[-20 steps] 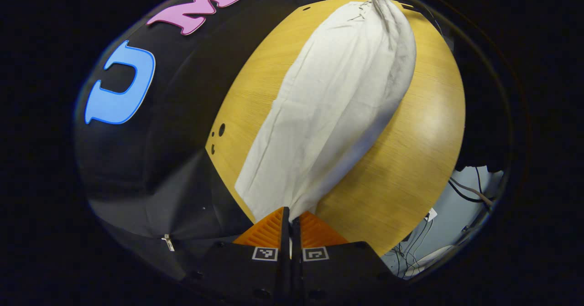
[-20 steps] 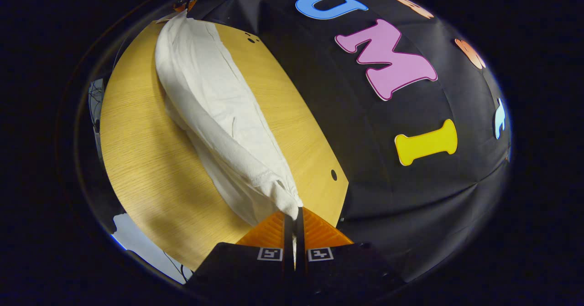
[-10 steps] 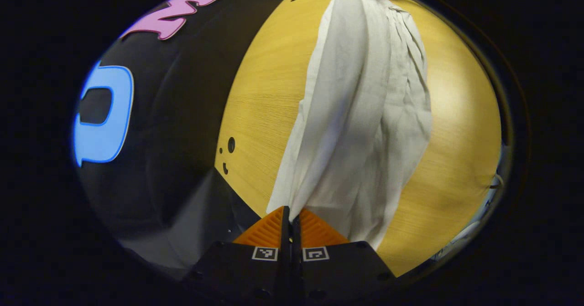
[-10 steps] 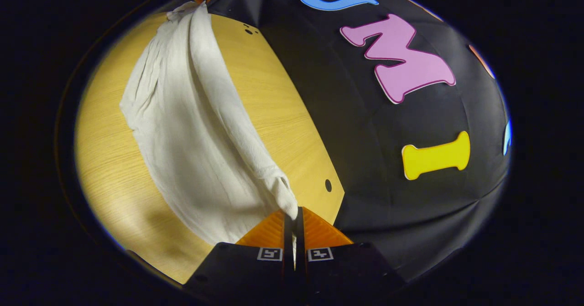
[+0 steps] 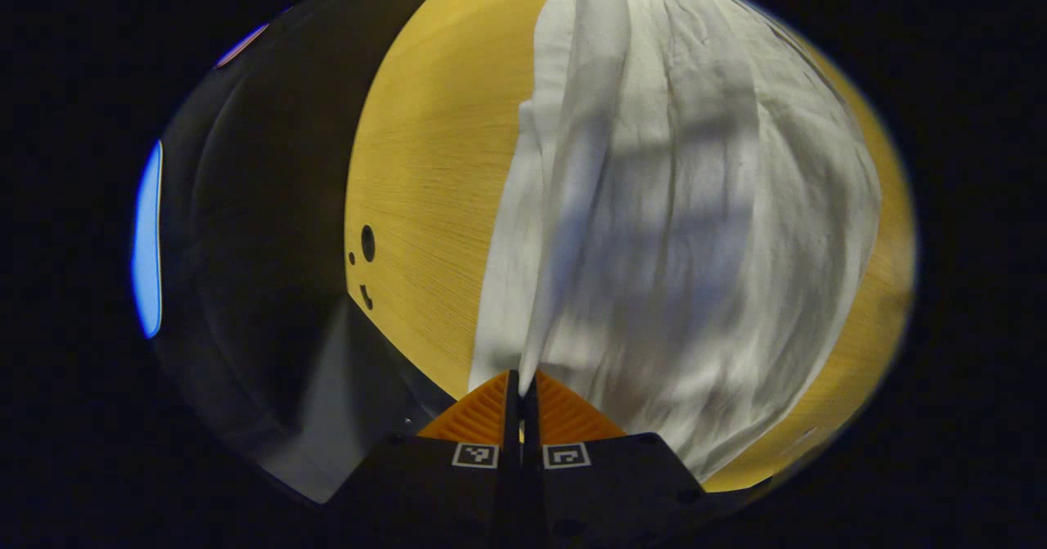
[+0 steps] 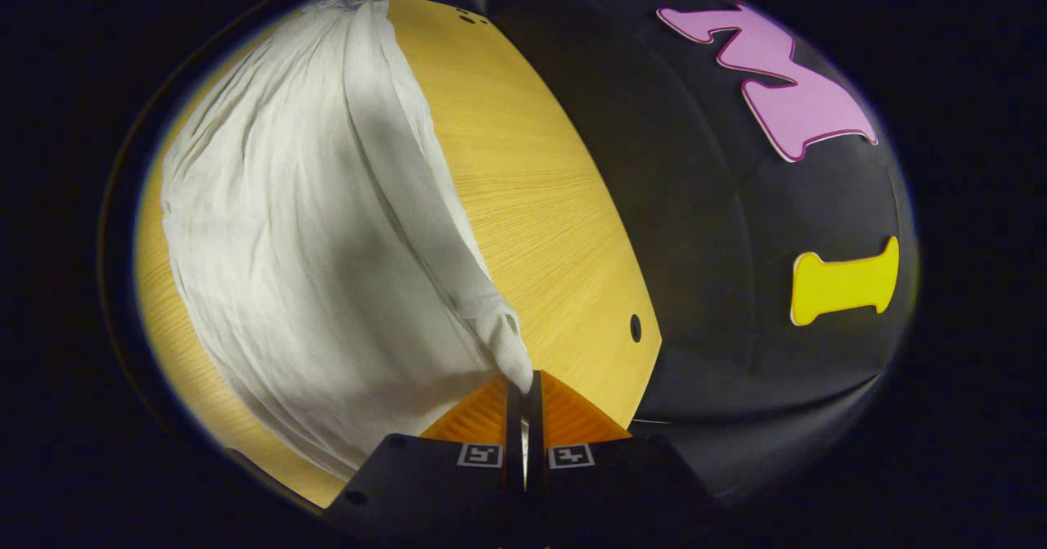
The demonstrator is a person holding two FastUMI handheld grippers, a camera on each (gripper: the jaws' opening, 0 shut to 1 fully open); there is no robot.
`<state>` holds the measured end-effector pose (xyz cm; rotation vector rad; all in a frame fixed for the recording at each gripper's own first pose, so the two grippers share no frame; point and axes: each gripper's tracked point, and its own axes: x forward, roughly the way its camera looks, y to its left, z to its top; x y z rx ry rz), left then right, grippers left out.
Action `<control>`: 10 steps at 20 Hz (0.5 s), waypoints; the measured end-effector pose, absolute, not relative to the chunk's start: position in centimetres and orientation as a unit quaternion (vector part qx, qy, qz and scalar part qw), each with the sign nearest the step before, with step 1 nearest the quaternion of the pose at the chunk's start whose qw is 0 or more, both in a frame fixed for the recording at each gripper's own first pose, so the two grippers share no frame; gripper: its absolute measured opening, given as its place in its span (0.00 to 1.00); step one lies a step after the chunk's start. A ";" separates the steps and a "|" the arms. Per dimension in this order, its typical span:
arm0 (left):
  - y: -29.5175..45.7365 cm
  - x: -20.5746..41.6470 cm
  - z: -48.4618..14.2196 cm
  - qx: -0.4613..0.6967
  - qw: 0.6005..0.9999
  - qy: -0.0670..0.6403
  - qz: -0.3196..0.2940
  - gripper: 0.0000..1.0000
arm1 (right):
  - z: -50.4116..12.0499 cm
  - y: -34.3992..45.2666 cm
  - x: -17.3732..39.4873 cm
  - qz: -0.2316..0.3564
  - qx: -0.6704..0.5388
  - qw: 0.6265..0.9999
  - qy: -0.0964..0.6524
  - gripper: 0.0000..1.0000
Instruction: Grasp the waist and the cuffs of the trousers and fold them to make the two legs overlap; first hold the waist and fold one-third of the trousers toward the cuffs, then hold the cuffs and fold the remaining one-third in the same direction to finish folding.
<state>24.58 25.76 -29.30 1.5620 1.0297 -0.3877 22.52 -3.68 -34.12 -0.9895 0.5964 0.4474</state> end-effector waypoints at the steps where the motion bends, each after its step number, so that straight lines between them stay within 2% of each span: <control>1: 26.2 24.9 -29.4 0.670 0.575 0.442 -0.160 0.06 | -34.6 -3.7 22.8 0.212 -0.467 0.810 0.284 0.05; 4: 27.1 25.1 -29.1 0.681 0.565 0.442 -0.145 0.06 | -35.8 -3.7 22.8 0.210 -0.480 0.800 0.292 0.07; 6: 27.8 25.1 -29.1 0.684 0.559 0.446 -0.140 0.06 | -36.2 -3.8 23.1 0.207 -0.492 0.794 0.292 0.13; 9: 28.5 25.2 -29.3 0.682 0.558 0.453 -0.135 0.06 | -35.7 -4.0 23.3 0.195 -0.503 0.791 0.289 0.29; 10: 28.7 25.1 -29.3 0.681 0.557 0.456 -0.135 0.06 | -35.3 -4.3 23.5 0.185 -0.508 0.791 0.285 0.29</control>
